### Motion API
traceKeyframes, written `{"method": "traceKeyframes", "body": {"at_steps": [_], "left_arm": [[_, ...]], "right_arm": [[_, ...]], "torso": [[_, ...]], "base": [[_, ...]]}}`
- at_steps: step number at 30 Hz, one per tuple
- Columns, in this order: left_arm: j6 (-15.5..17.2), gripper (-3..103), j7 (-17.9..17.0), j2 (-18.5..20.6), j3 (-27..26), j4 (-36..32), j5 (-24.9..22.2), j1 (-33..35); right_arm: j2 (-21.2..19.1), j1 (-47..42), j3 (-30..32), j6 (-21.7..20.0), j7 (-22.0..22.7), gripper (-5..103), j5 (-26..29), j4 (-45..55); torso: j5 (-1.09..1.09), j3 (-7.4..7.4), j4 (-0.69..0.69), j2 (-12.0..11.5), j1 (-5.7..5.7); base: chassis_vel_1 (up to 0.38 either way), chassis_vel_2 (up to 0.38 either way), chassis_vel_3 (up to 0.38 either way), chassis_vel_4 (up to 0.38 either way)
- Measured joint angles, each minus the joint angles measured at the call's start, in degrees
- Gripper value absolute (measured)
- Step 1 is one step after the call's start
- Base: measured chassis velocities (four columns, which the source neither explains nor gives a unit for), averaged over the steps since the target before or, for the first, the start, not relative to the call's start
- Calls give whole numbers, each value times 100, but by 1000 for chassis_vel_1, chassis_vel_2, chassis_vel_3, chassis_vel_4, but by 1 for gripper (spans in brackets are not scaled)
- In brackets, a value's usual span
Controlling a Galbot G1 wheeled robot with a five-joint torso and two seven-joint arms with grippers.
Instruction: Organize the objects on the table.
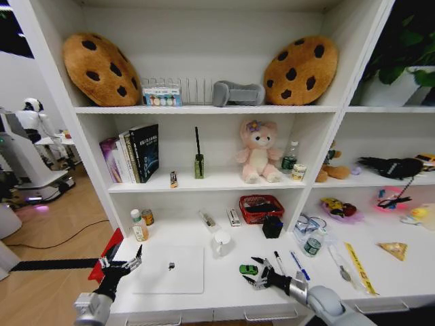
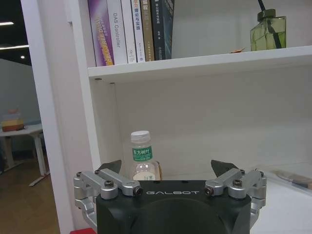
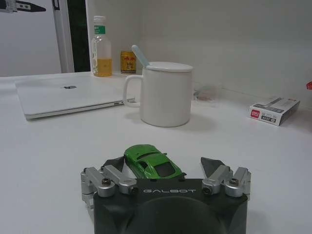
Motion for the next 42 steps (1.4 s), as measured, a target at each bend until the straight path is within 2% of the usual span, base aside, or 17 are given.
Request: {"method": "traceKeyframes", "body": {"at_steps": [1,2,3,4,6,7,8,10,12,13,15,26,29,31,42], "left_arm": [[0,100,0,5,0,0,-3,-7],[4,100,-4,12,0,0,-10,-15],[4,100,-4,12,0,0,-10,-15],[5,100,-7,14,6,0,-12,-22],[5,100,-9,15,12,1,-12,-24],[5,100,-9,16,26,2,-12,-25],[6,100,-10,16,35,2,-10,-25],[6,100,-10,15,43,2,-8,-24],[6,100,-9,14,68,3,11,-19],[6,100,-9,14,68,3,11,-19],[6,100,-9,21,70,2,19,-15],[3,100,-7,16,83,-32,59,33],[1,100,-4,18,84,-33,73,42],[-1,100,-3,31,103,-33,92,40],[-16,100,-1,73,93,-43,113,77]], "right_arm": [[-2,-6,1,8,-5,88,-1,2],[-2,-43,16,22,-19,77,-3,17],[-2,-43,16,22,-19,77,-3,17],[-2,-76,38,33,-24,71,-5,28],[-2,-110,64,40,-31,71,-11,38],[-1,-157,105,48,-44,60,-19,52],[-1,-203,146,50,-62,55,-24,70],[-1,-239,180,49,-84,55,-25,86],[-17,-380,311,13,-228,44,-23,150],[-17,-380,311,13,-228,44,-23,150],[-22,-466,401,11,-314,37,-27,178],[23,-576,616,-9,-348,37,-53,269],[47,-649,841,-12,-350,37,-28,418],[87,-786,1223,-6,-366,37,74,645],[-46,-1005,1907,86,-332,37,487,1334]], "torso": [[0,0,0,0,0],[0,0,0,0,0],[0,0,0,0,0],[0,0,0,0,0],[0,0,0,0,0],[0,0,0,0,0],[0,0,0,0,0],[0,0,0,0,0],[-1,0,-1,0,0],[-1,0,-1,0,0],[-1,0,0,0,0],[2,0,-1,0,0],[1,1,0,0,0],[-1,1,-1,0,0],[0,0,0,0,0]], "base": [[0,0,0,0],[0,0,0,0],[0,0,0,0],[0,0,0,0],[0,0,0,0],[0,0,0,0],[0,0,0,0],[0,0,0,0],[0,0,0,0],[0,0,0,0],[0,0,0,0],[0,0,0,0],[0,0,0,0],[0,0,0,0],[0,0,0,0]]}}
